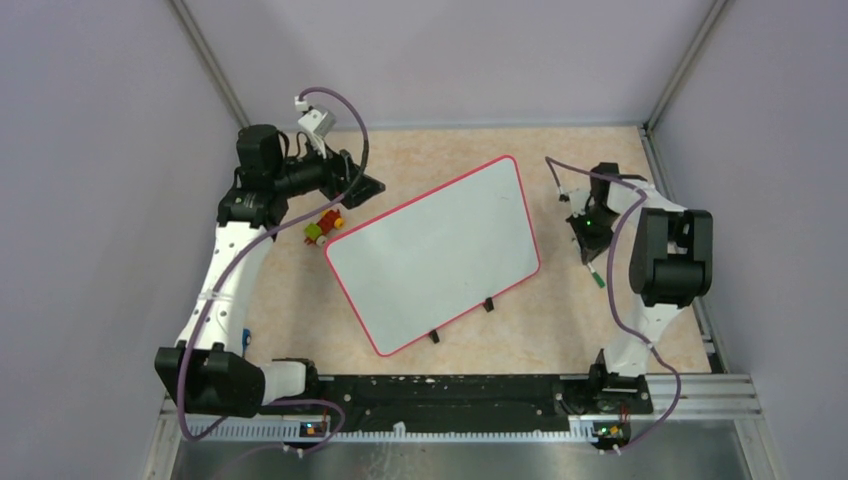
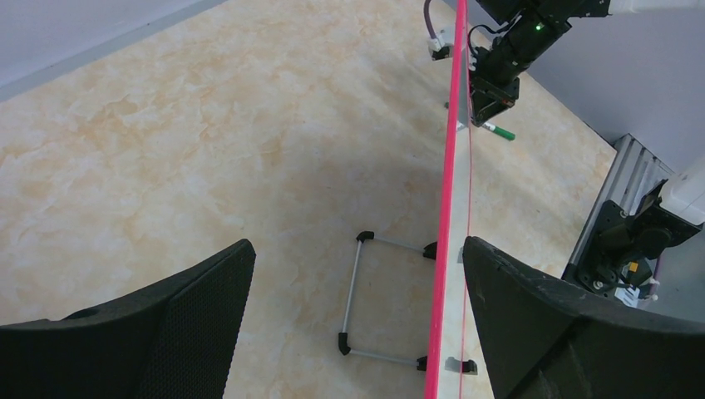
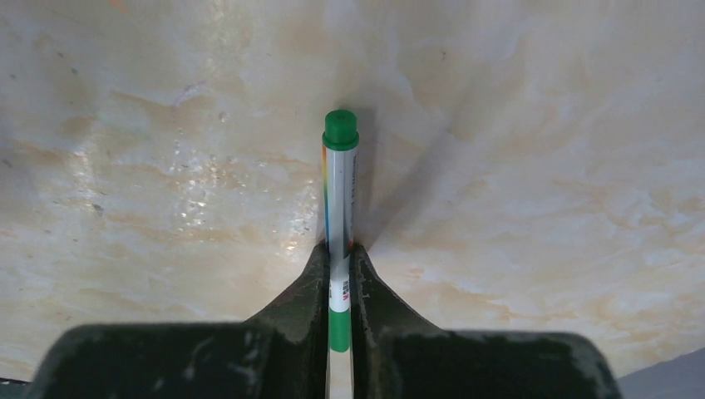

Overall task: Write a sentence on the whiteboard
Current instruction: Pick up the whiteboard marker from the center of the board, then pass from the right arm to the left

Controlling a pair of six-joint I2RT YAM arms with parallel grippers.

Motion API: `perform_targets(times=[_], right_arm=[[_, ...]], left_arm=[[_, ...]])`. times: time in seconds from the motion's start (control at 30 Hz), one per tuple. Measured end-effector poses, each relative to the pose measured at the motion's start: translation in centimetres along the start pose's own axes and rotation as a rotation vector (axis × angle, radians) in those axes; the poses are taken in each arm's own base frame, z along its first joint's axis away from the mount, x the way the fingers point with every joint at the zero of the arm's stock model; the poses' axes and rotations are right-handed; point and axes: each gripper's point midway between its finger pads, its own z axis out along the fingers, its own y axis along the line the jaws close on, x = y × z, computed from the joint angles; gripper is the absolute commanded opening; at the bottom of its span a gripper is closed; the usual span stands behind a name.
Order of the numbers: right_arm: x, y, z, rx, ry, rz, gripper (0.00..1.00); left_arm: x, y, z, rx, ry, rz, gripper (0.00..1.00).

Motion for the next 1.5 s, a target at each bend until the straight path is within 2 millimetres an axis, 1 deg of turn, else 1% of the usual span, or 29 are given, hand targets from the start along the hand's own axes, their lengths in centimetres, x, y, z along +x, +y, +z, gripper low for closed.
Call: perform_targets(times=[0.1, 0.17, 0.23, 0.27, 0.3, 0.33, 0.37, 0.4, 0.47, 0.57, 0.6, 0.63, 0.7, 0.73, 0.83, 0.87, 0.9, 0.97, 1.1, 1.17, 1.3, 1.37, 1.43, 1.5], right_arm=[[-0.8, 0.6, -0.1, -0.037, -0.033, 0.017, 0.00], [-1.7, 0.9, -0.7, -0.070, -0.075, 0.032, 0.00], [-3.1, 1.2, -2.1, -0.096, -0.140, 0.044, 0.00], [-4.1, 1.2, -3.3, -0.104, -0.188, 0.048, 0.00], [-5.1, 1.2, -4.6, -0.110, -0.239, 0.053, 0.00], [-6.2, 1.2, -6.3, -0.116, -0.301, 0.055, 0.00], [-7.5, 1.3, -8.6, -0.123, -0.378, 0.056, 0.00], [-8.3, 1.5, -10.4, -0.129, -0.435, 0.055, 0.00], [-10.0, 2.2, -15.0, -0.152, -0.579, 0.047, 0.00], [-11.2, 4.4, -21.2, -0.215, -0.754, 0.035, 0.00], [-11.5, 5.2, -23.2, -0.243, -0.814, 0.030, 0.00], [-11.7, 6.0, -24.9, -0.269, -0.864, 0.026, 0.00], [-11.9, 7.6, -27.3, -0.311, -0.929, 0.020, 0.00], [-12.0, 8.3, -28.1, -0.326, -0.951, 0.021, 0.00], [-12.6, 11.1, -30.0, -0.393, -0.994, 0.018, 0.00], [-12.8, 12.2, -30.7, -0.426, -1.008, 0.020, 0.00], [-13.1, 12.9, -31.2, -0.450, -1.019, 0.025, 0.00], [-13.4, 14.4, -32.1, -0.505, -1.052, 0.039, 0.00], [-13.6, 16.0, -33.7, -0.604, -1.108, 0.090, 0.00], [-13.8, 16.8, -34.7, -0.664, -1.128, 0.119, 0.00], [-14.1, 18.4, -35.9, -0.735, -1.134, 0.133, 0.00], [-14.1, 19.3, -36.3, -0.770, -1.132, 0.137, 0.00], [-14.1, 20.2, -36.6, -0.800, -1.127, 0.135, 0.00], [-14.1, 20.9, -36.6, -0.821, -1.118, 0.134, 0.00]], left_arm=[[0.1, 0.5, 0.2, -0.013, 0.010, -0.013, 0.99], [0.2, 0.7, 0.3, -0.023, 0.013, -0.017, 0.99], [0.0, 0.7, 0.2, -0.027, 0.014, -0.018, 0.99], [-0.2, 0.6, 0.2, -0.025, 0.013, -0.016, 0.99], [-0.5, 0.5, 0.2, -0.020, 0.010, -0.013, 0.99], [-1.0, 0.3, 0.2, -0.009, 0.005, -0.008, 0.99], [-1.5, 0.1, 0.2, 0.002, -0.001, -0.001, 0.99], [-2.1, -0.2, 0.2, 0.020, -0.008, 0.006, 0.99], [-3.0, -1.0, 0.3, 0.059, -0.019, 0.021, 0.99], [-3.9, -2.6, 0.6, 0.125, -0.026, 0.036, 0.99], [-3.9, -3.5, 1.0, 0.151, -0.023, 0.044, 0.99], [-3.8, -4.4, 1.4, 0.174, -0.017, 0.052, 0.99], [-3.3, -6.8, 2.7, 0.228, 0.001, 0.074, 0.99], [-3.0, -7.9, 3.2, 0.255, 0.010, 0.085, 0.99], [-2.1, -11.6, 4.9, 0.332, 0.036, 0.122, 0.99], [-1.9, -12.4, 5.3, 0.351, 0.039, 0.132, 0.98], [-1.7, -13.2, 5.8, 0.365, 0.043, 0.140, 0.97], [-1.6, -13.7, 6.9, 0.372, 0.042, 0.149, 0.94], [-1.4, -13.6, 9.2, 0.375, 0.039, 0.135, 0.88], [-0.8, -13.7, 10.4, 0.388, 0.052, 0.109, 0.86], [0.4, -14.8, 12.2, 0.424, 0.083, 0.069, 0.82], [0.3, -15.5, 12.9, 0.443, 0.086, 0.065, 0.80], [-0.2, -16.4, 13.4, 0.464, 0.074, 0.065, 0.77], [-0.8, -17.0, 13.5, 0.484, 0.058, 0.064, 0.74]])
